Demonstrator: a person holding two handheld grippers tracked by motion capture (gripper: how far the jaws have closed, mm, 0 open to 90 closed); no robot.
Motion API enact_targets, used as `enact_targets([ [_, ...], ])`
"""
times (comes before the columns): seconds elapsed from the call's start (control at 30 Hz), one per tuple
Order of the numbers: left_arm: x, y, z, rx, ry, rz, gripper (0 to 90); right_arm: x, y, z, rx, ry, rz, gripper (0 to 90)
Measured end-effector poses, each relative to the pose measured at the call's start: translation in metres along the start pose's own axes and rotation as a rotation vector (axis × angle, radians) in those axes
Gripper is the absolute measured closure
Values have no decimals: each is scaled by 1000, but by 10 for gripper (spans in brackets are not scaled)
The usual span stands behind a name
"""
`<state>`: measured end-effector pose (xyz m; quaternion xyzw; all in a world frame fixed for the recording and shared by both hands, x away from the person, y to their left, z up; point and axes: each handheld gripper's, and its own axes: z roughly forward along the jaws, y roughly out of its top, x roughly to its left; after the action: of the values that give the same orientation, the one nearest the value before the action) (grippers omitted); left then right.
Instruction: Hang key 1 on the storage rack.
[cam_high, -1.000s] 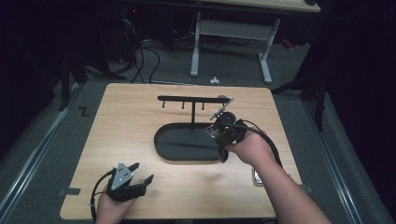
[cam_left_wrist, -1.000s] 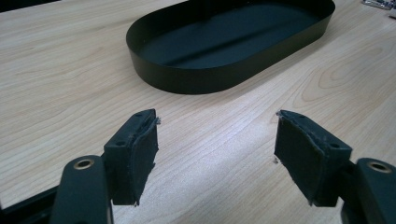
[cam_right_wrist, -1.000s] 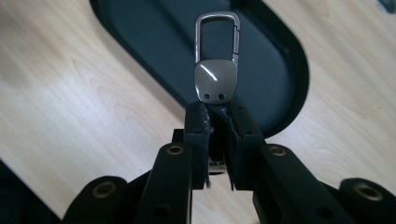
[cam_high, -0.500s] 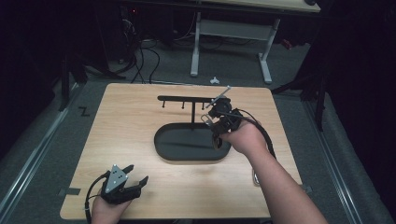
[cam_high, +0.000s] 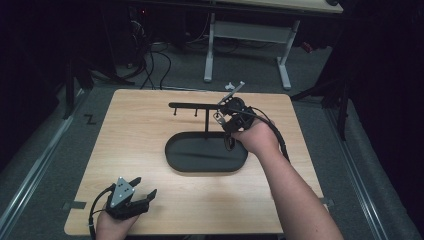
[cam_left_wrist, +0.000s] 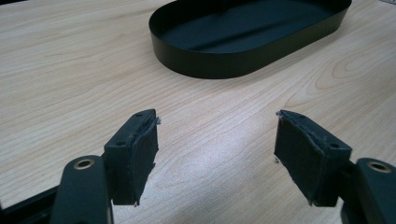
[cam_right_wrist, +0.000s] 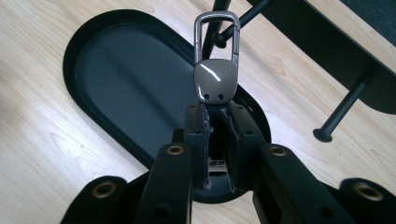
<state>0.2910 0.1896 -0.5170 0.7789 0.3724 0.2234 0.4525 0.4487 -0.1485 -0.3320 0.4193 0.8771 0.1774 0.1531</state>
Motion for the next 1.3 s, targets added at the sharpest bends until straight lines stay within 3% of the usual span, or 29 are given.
enact_targets([
  [0.2, -2, 0, 1, 3, -8, 6, 304, -3, 2, 8, 12, 0, 26, 804],
  [0.5, -3, 0, 1, 3, -15, 9, 303, -6, 4, 20, 14, -4, 27, 803],
  [0.83, -4, 0, 3, 11, -29, 14, 303, -8, 11, 32, 3, -35, 62, 800],
  [1.1, -4, 0, 3, 8, -33, 10, 302, -6, 14, 41, 22, -39, 54, 797],
  [1.3, -4, 0, 4, 13, -39, 14, 303, -5, 14, 43, 7, -46, 56, 760],
])
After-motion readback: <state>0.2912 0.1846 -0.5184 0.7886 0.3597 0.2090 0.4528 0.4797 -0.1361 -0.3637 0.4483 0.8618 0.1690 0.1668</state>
